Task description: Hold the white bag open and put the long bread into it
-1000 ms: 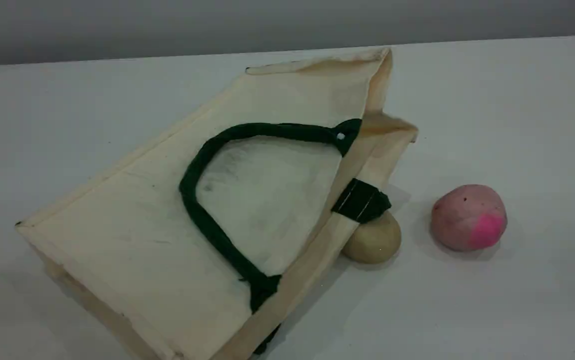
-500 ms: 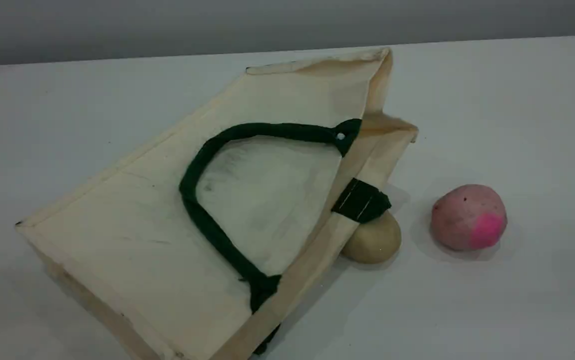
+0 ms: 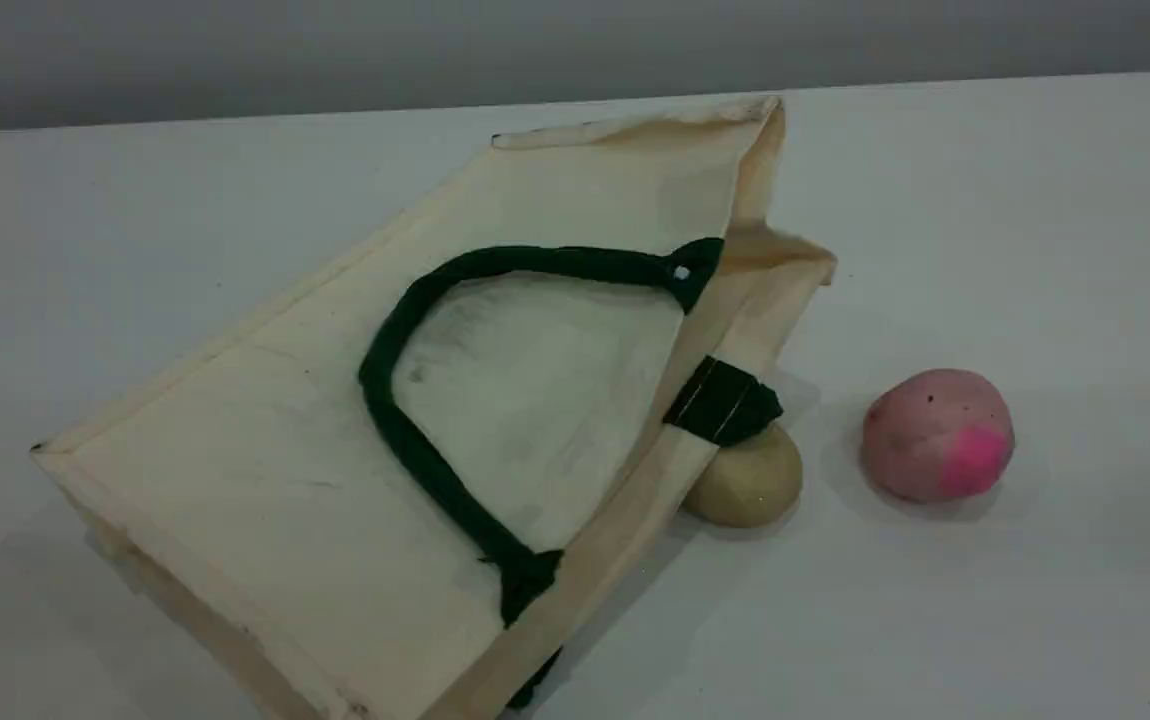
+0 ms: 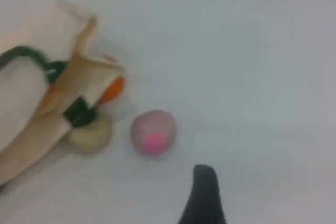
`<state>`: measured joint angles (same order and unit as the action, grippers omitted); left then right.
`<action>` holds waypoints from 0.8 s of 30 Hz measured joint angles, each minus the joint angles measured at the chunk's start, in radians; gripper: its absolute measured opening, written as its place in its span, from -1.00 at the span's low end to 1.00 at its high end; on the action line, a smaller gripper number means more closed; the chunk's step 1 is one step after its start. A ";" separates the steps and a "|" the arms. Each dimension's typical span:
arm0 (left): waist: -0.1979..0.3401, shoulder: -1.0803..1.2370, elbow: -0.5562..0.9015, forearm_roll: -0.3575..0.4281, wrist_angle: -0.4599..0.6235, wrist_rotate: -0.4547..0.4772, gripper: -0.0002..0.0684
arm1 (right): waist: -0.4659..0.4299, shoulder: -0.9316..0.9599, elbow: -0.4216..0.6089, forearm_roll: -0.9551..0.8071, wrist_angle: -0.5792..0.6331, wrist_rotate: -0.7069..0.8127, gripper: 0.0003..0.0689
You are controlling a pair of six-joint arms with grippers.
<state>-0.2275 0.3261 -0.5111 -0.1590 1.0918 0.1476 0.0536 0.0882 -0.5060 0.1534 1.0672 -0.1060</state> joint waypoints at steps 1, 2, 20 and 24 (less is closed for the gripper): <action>0.018 0.000 0.000 0.000 0.000 0.000 0.36 | -0.025 -0.005 0.000 0.000 0.000 0.000 0.52; 0.042 0.000 0.000 0.000 0.000 0.000 0.36 | -0.050 -0.015 0.000 0.001 0.000 0.000 0.52; 0.208 -0.291 0.000 0.000 0.004 0.000 0.36 | -0.075 -0.088 0.000 0.005 0.004 0.000 0.52; 0.218 -0.324 0.000 0.001 0.003 0.000 0.36 | -0.075 -0.088 -0.001 0.005 0.004 0.000 0.52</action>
<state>-0.0095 0.0020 -0.5111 -0.1577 1.0948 0.1476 -0.0211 0.0000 -0.5067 0.1583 1.0716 -0.1060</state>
